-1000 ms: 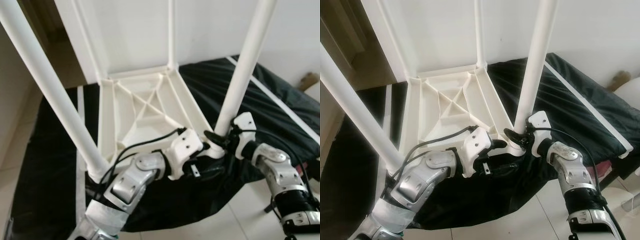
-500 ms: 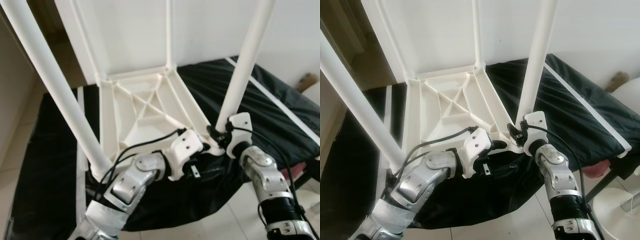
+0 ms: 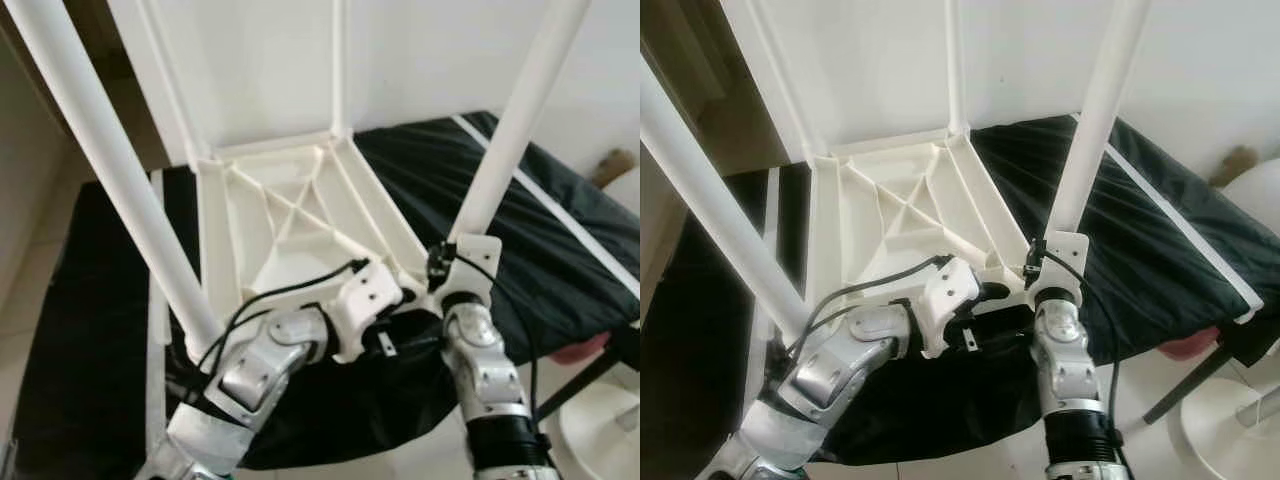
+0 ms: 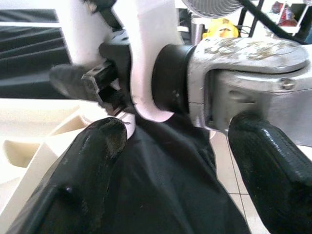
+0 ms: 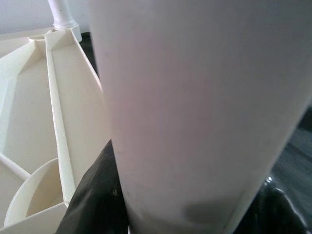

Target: Building children table

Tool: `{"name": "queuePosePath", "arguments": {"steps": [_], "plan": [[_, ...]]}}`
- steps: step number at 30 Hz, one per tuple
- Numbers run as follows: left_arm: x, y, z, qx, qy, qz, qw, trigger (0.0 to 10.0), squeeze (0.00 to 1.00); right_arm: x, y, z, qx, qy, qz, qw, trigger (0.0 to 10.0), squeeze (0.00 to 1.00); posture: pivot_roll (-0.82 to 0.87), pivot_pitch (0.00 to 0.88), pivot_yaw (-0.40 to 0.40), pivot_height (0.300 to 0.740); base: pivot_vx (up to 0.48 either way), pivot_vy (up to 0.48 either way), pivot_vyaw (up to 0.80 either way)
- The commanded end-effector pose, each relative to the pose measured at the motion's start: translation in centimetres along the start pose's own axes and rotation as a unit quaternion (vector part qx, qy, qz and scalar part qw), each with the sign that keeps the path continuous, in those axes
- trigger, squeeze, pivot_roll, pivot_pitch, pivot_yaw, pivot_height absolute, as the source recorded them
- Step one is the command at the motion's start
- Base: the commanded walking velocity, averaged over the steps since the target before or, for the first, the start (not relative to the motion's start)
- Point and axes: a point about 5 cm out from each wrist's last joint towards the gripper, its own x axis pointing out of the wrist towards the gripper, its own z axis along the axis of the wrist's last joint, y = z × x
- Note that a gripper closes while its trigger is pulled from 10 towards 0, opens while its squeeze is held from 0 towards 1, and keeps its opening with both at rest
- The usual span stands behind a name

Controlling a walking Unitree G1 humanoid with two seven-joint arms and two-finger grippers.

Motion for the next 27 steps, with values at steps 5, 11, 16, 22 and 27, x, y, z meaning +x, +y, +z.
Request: {"name": "queuePosePath", "arguments": {"steps": [5,11,16,22,27], "plan": [[0.2,-0.6,0.0,0.0,-0.004,-0.026,1.0,10.0,0.0,-1.0,0.9,-1.5,0.002,0.031,0.04,0.999,10.0,0.0,-0.1,0.0,0.042,0.74,0.0,0.0,0.0],[0.3,-0.7,0.0,0.0,-0.004,-0.025,1.0,10.0,0.0,-0.7,0.1,-1.2,0.007,0.028,0.005,1.0,10.0,0.0,-0.1,0.0,0.042,0.74,0.0,0.0,0.0],[0.3,-0.6,-0.1,0.0,-0.004,-0.026,1.0,10.0,0.0,-0.9,0.3,-1.2,0.01,0.025,0.002,1.0,10.0,0.0,-0.1,0.0,0.048,0.74,0.0,0.0,0.0],[0.2,-0.6,0.2,0.012,-0.009,-0.029,0.999,10.0,0.0,-0.9,-0.5,-0.5,0.0,-0.005,-0.006,1.0,10.0,0.0,-0.12,0.0,0.067,0.74,0.0,0.0,0.0],[0.3,-0.2,0.5,0.019,-0.017,-0.019,0.999,10.0,0.0,-0.7,-1.5,0.6,0.018,-0.036,0.012,0.999,10.0,1.0,-0.14,0.0,0.075,0.74,0.0,0.0,0.0]]}}
